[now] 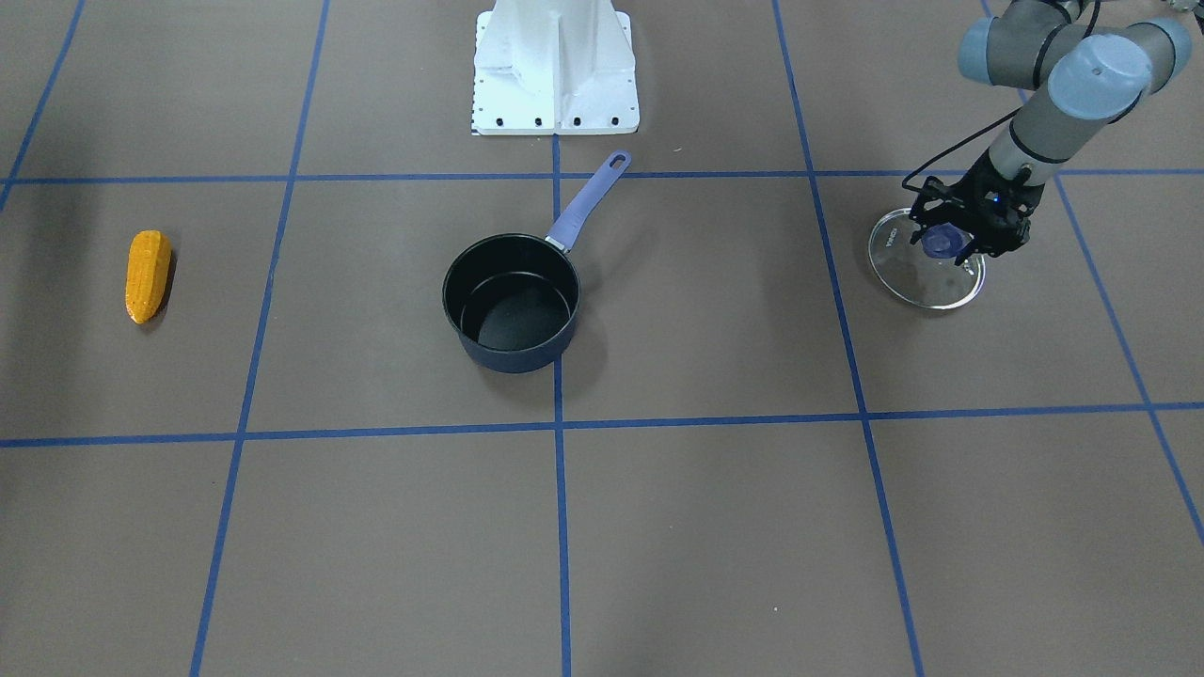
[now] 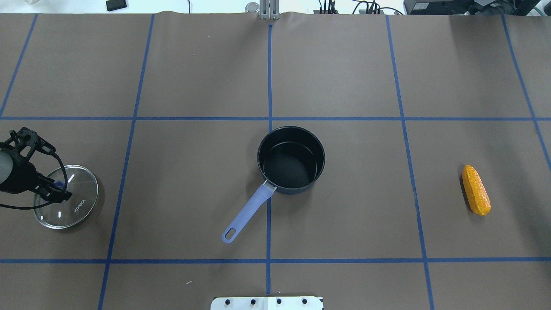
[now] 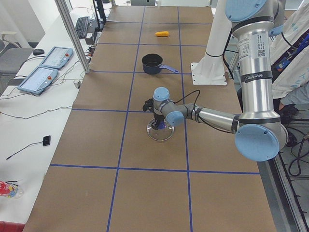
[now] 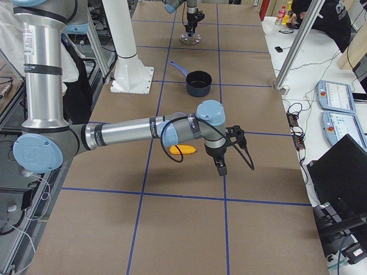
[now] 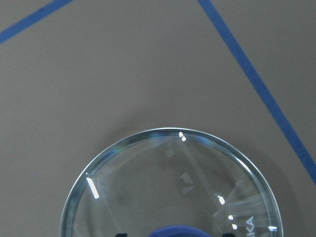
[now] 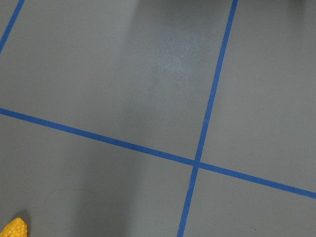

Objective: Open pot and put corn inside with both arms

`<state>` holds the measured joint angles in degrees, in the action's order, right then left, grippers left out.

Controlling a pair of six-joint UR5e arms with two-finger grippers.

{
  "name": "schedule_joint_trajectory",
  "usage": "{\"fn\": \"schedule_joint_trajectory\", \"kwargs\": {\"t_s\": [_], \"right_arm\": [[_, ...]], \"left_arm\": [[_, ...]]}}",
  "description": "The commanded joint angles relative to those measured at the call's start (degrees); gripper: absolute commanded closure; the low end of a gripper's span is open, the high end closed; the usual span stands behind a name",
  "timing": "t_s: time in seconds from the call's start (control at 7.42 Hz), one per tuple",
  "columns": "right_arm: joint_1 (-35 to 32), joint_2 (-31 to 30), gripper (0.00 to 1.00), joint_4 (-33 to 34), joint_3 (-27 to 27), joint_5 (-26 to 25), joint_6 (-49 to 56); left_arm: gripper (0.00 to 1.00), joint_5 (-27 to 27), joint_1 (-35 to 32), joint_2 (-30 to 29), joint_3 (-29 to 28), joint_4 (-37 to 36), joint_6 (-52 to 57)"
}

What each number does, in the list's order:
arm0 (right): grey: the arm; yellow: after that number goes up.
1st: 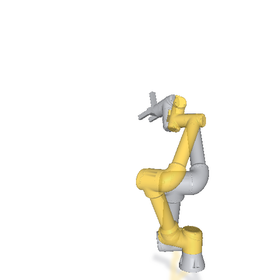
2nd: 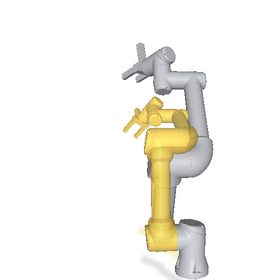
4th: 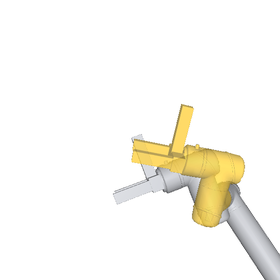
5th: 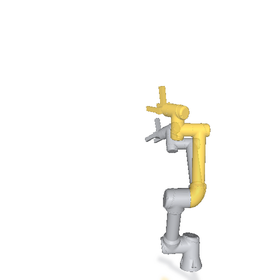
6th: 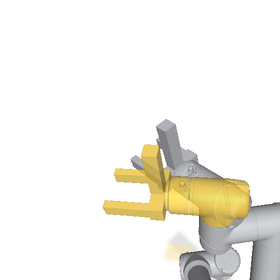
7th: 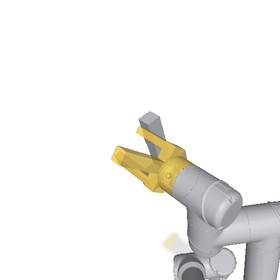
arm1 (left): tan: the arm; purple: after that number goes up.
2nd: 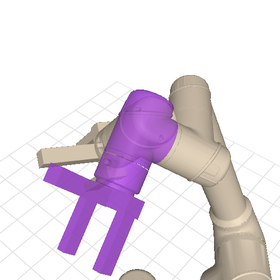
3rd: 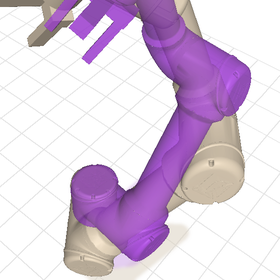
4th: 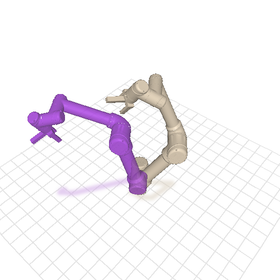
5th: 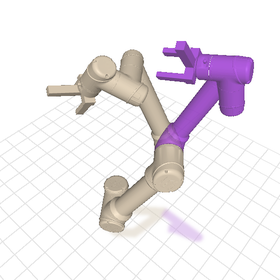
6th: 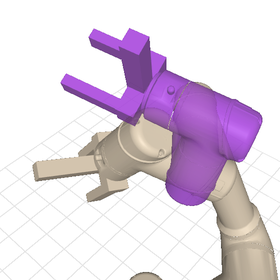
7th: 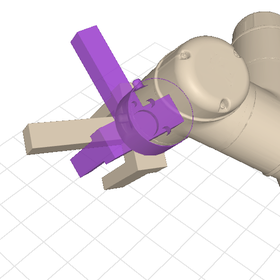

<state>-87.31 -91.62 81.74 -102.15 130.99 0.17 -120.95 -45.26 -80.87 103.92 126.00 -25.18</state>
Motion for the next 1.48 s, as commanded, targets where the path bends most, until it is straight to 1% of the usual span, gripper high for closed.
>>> {"fn": "schedule_joint_trajectory", "kwargs": {"t_s": [0.0,0.13,0.27,0.54,0.67,0.81,0.94,1.08,1.21,1.35], "right_arm": [[0.0,0.0,0.0,-0.1,0.0,0.0,0.0],[0.1,0.0,0.0,0.0,0.0,0.0,0.0],[0.1,0.0,0.0,0.0,0.0,0.0,0.0],[0.2,0.0,0.0,0.1,0.0,0.1,-0.1],[0.2,0.0,0.0,0.1,0.0,0.1,-0.1],[0.3,0.0,0.0,0.1,0.1,0.1,-0.1],[0.4,0.0,0.0,0.1,0.1,0.1,-0.8],[0.8,0.0,0.0,0.0,0.0,0.8,-3.0],[1.4,0.0,0.0,0.0,0.0,0.8,-3.3],[1.9,0.0,0.0,0.0,-0.2,0.8,-3.5]], "left_arm": [[0.18,-0.4,0.1,-0.7,-1.1,0.9,0.2],[0.02,-0.3,0.0,-0.8,-0.7,0.9,0.4],[0.02,-0.9,-1.6,-1.0,-0.5,0.3,0.5],[0.02,-5.9,-8.7,-2.4,1.0,-6.3,2.7],[0.02,-6.8,-13.8,-4.1,2.0,-12.5,9.6],[0.02,-7.4,-20.6,-7.4,2.3,-21.6,16.5],[0.02,-7.7,-27.2,-9.4,2.3,-30.0,22.6],[0.02,-9.0,-34.2,-9.4,1.6,-33.8,25.4],[0.02,-13.0,-38.2,-9.1,-1.9,-35.0,26.6],[0.02,-13.7,-40.8,-9.0,-6.2,-35.4,26.6]]}}
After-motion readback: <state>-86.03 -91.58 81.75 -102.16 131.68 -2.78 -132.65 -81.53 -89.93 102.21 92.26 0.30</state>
